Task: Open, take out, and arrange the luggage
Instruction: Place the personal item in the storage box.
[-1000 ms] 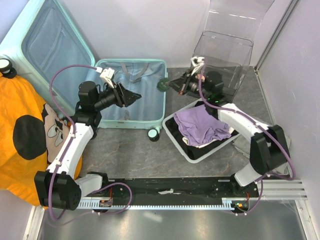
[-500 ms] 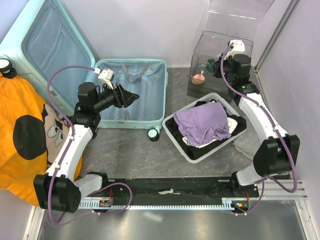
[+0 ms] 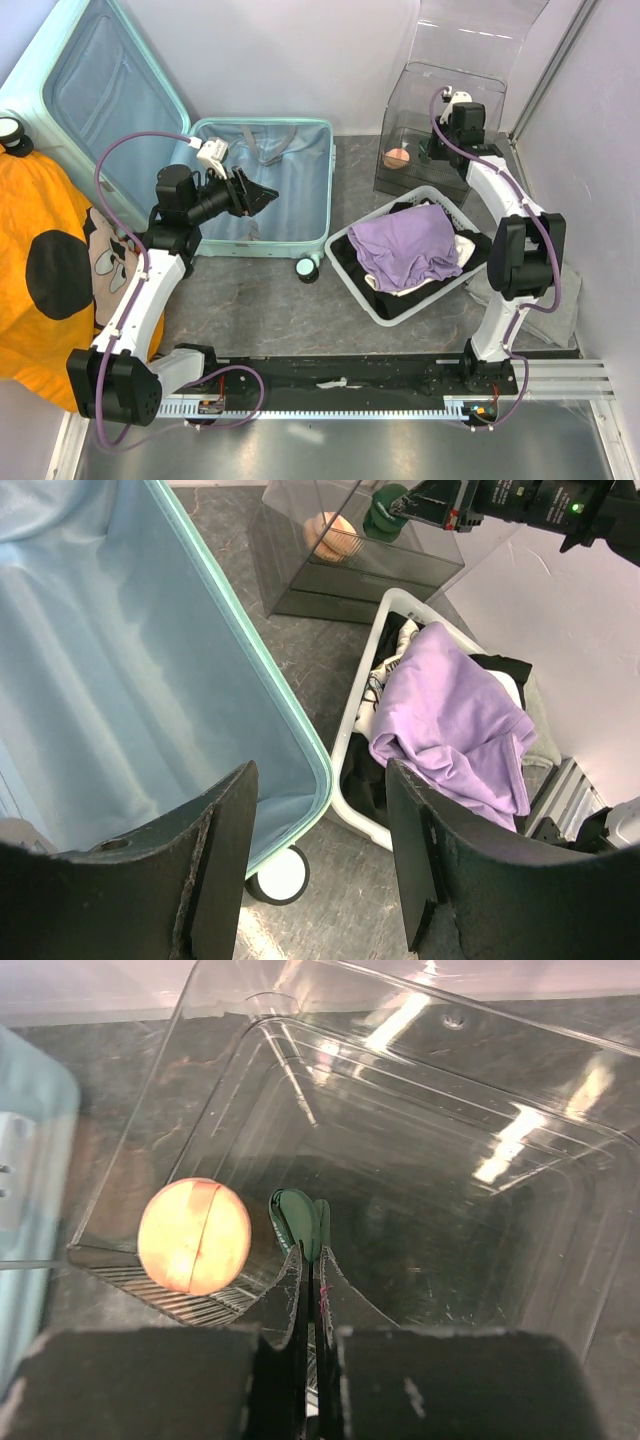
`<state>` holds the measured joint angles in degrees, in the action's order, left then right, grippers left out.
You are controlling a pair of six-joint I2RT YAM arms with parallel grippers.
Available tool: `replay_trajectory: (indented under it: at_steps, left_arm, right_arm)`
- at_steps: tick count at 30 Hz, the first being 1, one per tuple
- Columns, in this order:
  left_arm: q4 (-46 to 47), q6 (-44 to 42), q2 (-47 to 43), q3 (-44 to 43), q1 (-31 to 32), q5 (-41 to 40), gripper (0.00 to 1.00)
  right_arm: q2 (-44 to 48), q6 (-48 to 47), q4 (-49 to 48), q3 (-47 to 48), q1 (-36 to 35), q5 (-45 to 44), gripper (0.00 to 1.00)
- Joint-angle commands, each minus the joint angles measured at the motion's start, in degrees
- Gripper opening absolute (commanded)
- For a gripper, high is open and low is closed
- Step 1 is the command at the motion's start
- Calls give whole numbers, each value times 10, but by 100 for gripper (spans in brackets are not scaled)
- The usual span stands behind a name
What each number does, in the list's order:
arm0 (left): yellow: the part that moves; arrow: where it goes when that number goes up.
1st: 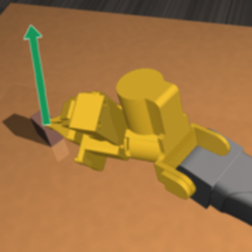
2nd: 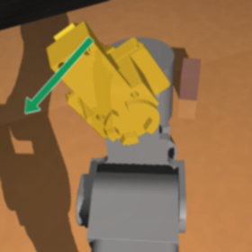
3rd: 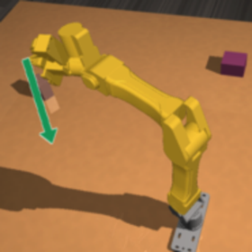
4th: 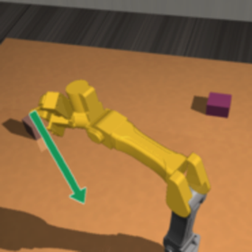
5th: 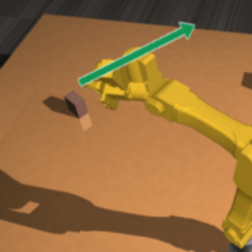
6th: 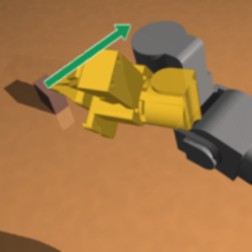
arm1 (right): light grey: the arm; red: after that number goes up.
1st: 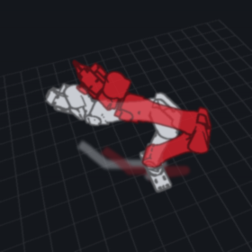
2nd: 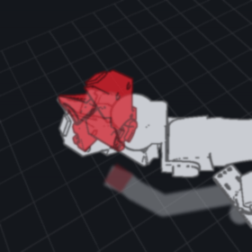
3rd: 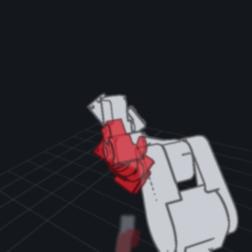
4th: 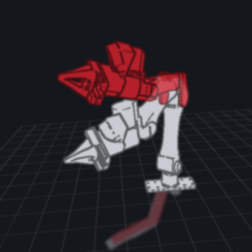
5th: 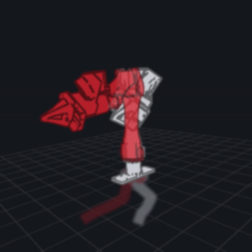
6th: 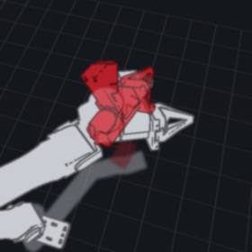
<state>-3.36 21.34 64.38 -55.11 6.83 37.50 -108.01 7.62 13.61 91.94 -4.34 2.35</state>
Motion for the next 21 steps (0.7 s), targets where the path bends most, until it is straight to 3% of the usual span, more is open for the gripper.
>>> replay_trajectory:
  at_steps: [1, 9, 21]
  left_arm:
    - [6, -19, 4, -18, -2, 1, 61]
    - [7, -17, 7, -18, -2, 6, 61]
    - [8, -13, 7, -16, -2, 6, 62]
  right_arm:
    - [-1, 16, 8, 43, 25, 63, 0]
    - [-45, 28, 48, 73, 41, 149, 0]
    - [-88, 12, 89, 102, 40, 176, 0]
